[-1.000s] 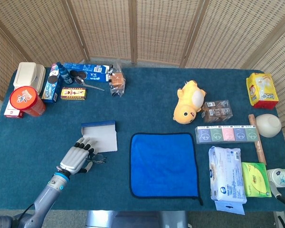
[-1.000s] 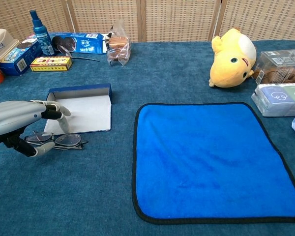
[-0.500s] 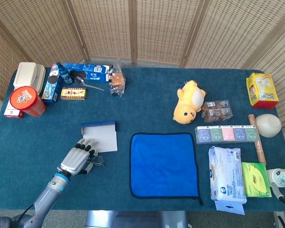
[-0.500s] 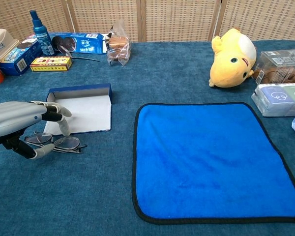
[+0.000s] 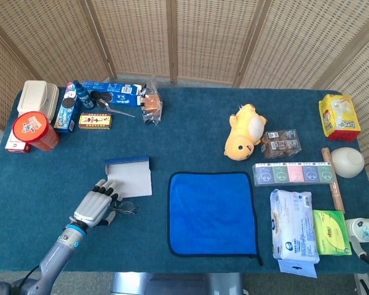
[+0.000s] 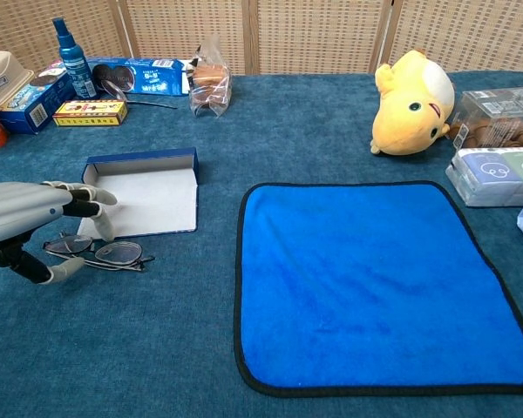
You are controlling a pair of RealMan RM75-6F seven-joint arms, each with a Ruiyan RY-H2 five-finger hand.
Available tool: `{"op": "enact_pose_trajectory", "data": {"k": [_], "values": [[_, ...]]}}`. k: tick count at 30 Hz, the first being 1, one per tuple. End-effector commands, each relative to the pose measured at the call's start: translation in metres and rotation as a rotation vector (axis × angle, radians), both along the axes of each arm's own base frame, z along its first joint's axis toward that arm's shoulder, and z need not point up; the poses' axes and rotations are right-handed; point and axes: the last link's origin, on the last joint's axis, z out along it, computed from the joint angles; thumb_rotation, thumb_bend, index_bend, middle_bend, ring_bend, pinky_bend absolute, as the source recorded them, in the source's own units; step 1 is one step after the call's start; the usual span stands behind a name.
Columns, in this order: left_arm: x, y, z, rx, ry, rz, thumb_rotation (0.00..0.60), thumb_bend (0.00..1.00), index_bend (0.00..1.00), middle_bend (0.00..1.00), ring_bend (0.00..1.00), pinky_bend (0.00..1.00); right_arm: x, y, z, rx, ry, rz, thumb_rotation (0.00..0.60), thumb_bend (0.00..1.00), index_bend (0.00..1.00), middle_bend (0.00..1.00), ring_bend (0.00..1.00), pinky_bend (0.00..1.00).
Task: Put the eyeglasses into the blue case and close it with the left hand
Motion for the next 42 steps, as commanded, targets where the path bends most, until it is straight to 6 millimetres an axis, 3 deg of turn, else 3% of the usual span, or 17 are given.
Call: {"op": "enact_pose_trajectory", "data": {"k": [1, 5, 12, 24, 29, 42], "values": [[0.001, 0.002, -0.003, -0.004, -0.005, 0.001, 0.533, 0.43, 0.29, 0.08, 0.0, 0.01, 0.0, 0.0, 0.0, -0.002, 0.0, -0.002, 0.574, 0.28, 0.04, 0.16, 0.09, 0.16], [0.005, 0.004, -0.007, -0.008, -0.006, -0.015, 0.536, 0.43, 0.31, 0.08, 0.0, 0.01, 0.0, 0.001, 0.001, -0.004, -0.002, -0.007, 0.575, 0.28, 0.04, 0.16, 0.09, 0.16], [0.007, 0.003, -0.006, -0.006, 0.004, -0.042, 0.541, 0.43, 0.44, 0.08, 0.0, 0.01, -0.001, 0.002, 0.003, -0.009, -0.015, -0.008, 0.576, 0.28, 0.04, 0.16, 0.09, 0.16], [0.001, -0.004, -0.002, -0.016, 0.026, -0.04, 0.544, 0.43, 0.52, 0.09, 0.0, 0.01, -0.001, 0.003, 0.004, -0.018, -0.032, -0.002, 0.572, 0.28, 0.04, 0.16, 0.09, 0.16], [0.008, 0.004, 0.005, 0.027, 0.007, -0.055, 0.544, 0.42, 0.53, 0.1, 0.0, 0.01, -0.001, 0.005, 0.005, -0.026, -0.035, 0.001, 0.578, 0.28, 0.04, 0.16, 0.09, 0.16], [0.029, 0.05, 0.015, 0.104, -0.014, -0.065, 0.552, 0.42, 0.51, 0.1, 0.0, 0.01, -0.004, 0.007, 0.006, -0.033, -0.043, -0.001, 0.576, 0.28, 0.03, 0.16, 0.09, 0.16]]}}
